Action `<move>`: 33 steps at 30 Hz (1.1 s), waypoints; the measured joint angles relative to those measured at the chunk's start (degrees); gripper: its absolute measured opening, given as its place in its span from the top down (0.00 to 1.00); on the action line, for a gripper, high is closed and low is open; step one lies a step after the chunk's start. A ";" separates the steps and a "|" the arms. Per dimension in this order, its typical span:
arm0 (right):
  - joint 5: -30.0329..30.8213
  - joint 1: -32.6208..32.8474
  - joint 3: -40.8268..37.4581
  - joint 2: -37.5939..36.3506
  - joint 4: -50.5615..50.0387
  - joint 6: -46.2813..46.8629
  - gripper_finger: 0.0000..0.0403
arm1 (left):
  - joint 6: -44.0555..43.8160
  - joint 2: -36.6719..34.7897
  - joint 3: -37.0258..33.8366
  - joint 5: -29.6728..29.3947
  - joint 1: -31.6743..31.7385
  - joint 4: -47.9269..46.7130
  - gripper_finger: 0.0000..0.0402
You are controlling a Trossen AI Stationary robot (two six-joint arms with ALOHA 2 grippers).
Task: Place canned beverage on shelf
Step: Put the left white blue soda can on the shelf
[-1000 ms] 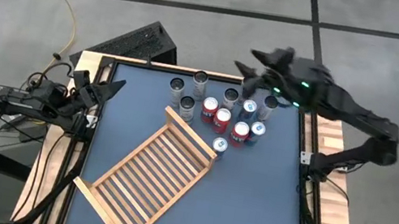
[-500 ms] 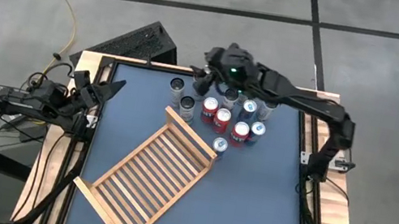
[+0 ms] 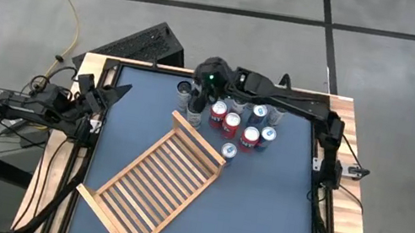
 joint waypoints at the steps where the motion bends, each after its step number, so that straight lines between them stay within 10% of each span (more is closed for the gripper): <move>1: -0.09 0.15 0.04 0.23 -1.32 -0.20 0.34 | 0.00 0.00 0.00 0.00 0.00 -0.12 0.25; 19: -5.15 2.22 -0.71 0.22 -7.48 -2.32 0.11 | 0.33 0.00 0.00 0.42 0.00 -1.56 0.25; 33: -4.81 1.07 -0.77 4.73 -6.58 -1.68 0.12 | 0.28 0.00 0.00 0.37 -0.02 -2.85 0.25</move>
